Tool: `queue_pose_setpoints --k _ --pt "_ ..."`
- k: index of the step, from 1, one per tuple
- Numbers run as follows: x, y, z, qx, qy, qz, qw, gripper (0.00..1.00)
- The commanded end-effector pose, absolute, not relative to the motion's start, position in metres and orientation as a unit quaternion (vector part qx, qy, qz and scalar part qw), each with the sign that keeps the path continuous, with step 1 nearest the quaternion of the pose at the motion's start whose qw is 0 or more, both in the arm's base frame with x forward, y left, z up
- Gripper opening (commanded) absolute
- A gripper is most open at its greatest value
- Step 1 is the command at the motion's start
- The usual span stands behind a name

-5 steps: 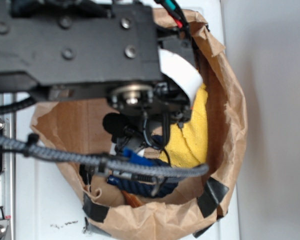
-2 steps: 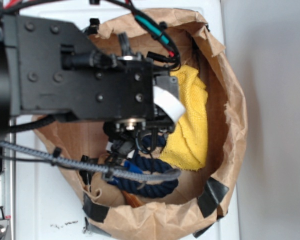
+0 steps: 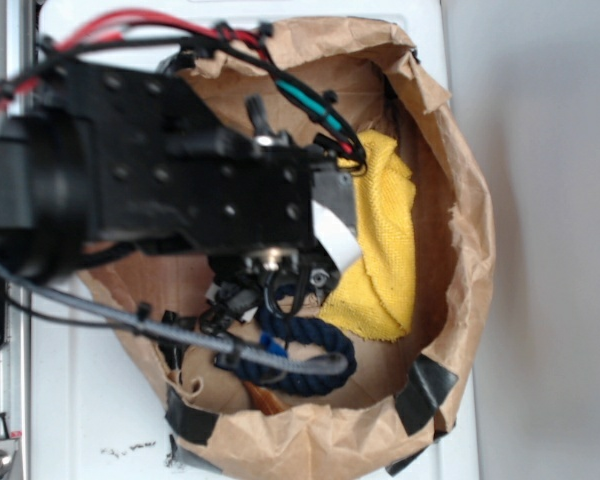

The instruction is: Grab the blue rope.

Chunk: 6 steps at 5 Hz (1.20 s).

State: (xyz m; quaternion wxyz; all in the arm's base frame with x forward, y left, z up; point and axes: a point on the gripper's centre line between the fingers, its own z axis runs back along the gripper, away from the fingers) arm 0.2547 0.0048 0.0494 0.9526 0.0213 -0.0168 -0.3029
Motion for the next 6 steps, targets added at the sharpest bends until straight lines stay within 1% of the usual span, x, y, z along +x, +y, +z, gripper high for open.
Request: queue_pose_setpoints --k 1,2,3,4,5,6 --pt "0.270 -0.020 0.048 0.035 -0.056 -0.357 0.932 1.00" --pt "0.267 -0.029 0.045 0.033 -0.061 -0.387 0.920 1.00" --pt "0.256 -0.027 0.055 0.024 -0.058 -0.400 0.915 1.00" --pt "0.251 -0.018 0.066 -0.002 -0.044 -0.401 0.915 1.00" --pt "0.257 -0.020 0.050 0.008 -0.028 -0.402 0.915 1.00" --pt "0.263 -0.025 0.043 0.015 -0.017 -0.398 0.917 1.00"
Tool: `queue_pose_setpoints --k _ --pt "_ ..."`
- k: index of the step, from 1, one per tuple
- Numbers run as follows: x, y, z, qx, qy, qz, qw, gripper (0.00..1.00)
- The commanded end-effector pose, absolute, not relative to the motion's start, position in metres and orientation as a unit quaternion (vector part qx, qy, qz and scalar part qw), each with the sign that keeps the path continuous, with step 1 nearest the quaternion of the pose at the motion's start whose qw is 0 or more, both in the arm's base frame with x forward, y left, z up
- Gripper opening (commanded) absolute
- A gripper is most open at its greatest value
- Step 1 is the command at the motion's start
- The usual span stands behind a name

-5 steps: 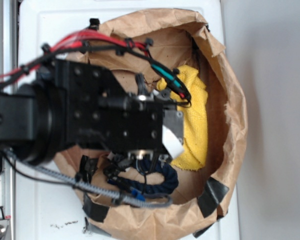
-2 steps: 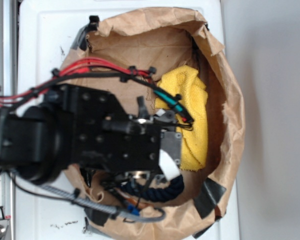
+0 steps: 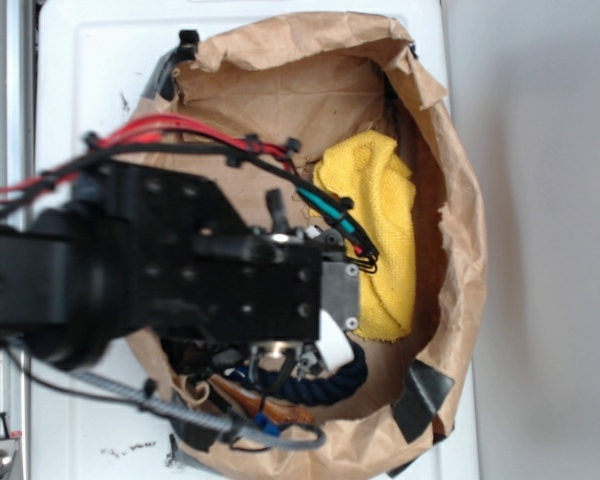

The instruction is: Grab the blue rope.

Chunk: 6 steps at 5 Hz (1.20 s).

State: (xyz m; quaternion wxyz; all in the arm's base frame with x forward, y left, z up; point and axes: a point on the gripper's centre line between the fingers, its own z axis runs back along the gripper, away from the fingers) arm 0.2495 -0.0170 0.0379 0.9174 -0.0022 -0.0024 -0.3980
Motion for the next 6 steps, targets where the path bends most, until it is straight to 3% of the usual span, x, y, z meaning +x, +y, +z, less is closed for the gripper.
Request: queue_pose_setpoints --k 1,2,4,6 --pt "0.271 -0.034 0.028 0.023 -0.005 -0.397 0.918 1.00" --pt "0.275 -0.039 0.015 0.041 0.002 -0.395 0.918 1.00" --pt "0.281 -0.037 0.021 0.030 -0.012 -0.369 0.929 0.00" --pt "0.284 -0.029 0.033 0.014 -0.023 -0.350 0.936 0.00"
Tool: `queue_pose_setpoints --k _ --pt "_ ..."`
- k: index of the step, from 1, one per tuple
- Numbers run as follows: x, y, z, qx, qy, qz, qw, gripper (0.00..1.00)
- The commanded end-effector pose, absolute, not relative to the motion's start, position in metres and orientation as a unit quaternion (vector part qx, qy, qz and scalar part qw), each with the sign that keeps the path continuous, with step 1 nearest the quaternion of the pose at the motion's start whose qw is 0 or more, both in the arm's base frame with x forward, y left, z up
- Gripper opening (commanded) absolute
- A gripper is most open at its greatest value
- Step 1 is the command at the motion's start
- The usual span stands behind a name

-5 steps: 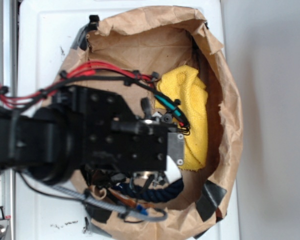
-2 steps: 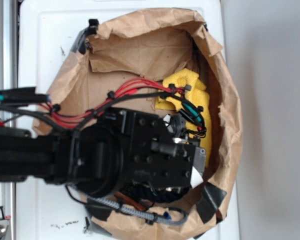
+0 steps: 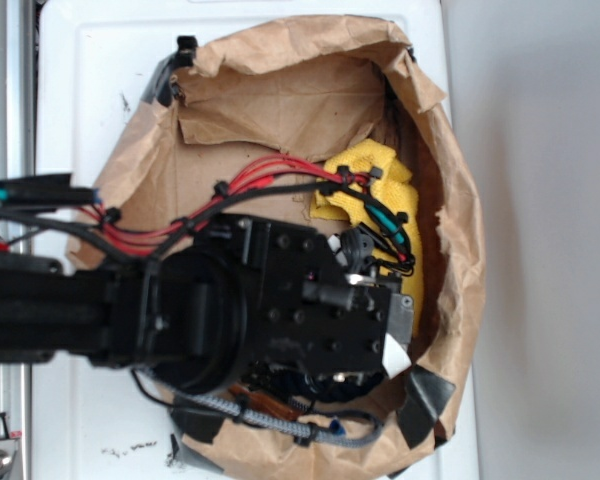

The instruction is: Grab the blue rope.

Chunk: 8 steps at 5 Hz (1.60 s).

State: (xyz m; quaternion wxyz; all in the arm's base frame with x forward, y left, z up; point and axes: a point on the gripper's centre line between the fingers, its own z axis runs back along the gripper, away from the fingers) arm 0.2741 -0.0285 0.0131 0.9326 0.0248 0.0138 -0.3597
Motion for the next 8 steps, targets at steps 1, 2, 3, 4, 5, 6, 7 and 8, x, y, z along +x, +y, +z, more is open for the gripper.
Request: queue_pose_setpoints --k 1,2,3,4,5,6,7,8 --pt "0.287 -0.025 0.040 0.006 -0.029 -0.339 0.940 0.00" --pt "0.290 -0.019 0.049 0.000 -0.036 -0.319 0.947 0.00" --pt "0.288 -0.005 0.076 -0.029 -0.055 -0.298 0.953 0.00" --pt "0.282 0.009 0.114 -0.068 -0.078 -0.278 0.955 0.00" --pt "0.278 0.019 0.140 -0.099 -0.085 -0.268 0.955 0.00" --pt "0.277 0.023 0.148 -0.113 -0.087 -0.266 0.953 0.00" --pt "0.272 0.025 0.158 -0.120 -0.075 -0.271 0.952 0.00" --pt "0.267 0.012 0.139 -0.103 -0.055 -0.299 0.947 1.00"
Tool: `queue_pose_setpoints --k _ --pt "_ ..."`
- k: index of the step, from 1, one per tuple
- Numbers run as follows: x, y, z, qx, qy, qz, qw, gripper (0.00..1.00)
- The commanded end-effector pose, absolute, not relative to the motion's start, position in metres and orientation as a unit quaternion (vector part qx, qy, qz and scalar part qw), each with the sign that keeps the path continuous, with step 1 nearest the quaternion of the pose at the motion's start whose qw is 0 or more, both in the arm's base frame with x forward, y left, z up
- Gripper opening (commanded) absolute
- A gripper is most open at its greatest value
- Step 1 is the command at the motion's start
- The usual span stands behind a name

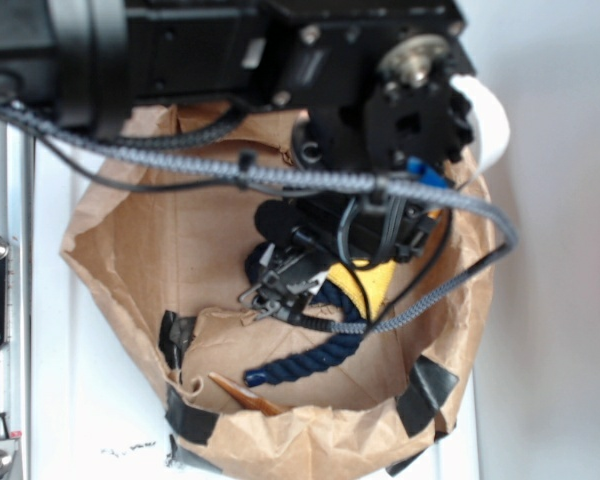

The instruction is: Grab the blue rope.

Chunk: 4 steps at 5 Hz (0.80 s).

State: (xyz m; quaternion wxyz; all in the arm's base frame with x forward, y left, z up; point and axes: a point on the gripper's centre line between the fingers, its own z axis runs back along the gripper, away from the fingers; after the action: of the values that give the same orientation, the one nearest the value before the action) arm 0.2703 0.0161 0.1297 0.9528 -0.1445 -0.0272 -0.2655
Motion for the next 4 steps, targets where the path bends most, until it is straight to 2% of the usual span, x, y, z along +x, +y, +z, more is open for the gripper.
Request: queue_pose_setpoints --k 1,2,3,4 --pt "0.262 -0.001 0.122 -0.089 -0.054 -0.317 0.943 1.00" --pt "0.256 -0.009 0.109 -0.094 -0.057 -0.354 0.929 1.00" --pt "0.258 -0.012 0.091 -0.069 -0.042 -0.337 0.938 1.00" --pt "0.261 -0.009 0.086 -0.083 -0.036 -0.304 0.948 1.00"
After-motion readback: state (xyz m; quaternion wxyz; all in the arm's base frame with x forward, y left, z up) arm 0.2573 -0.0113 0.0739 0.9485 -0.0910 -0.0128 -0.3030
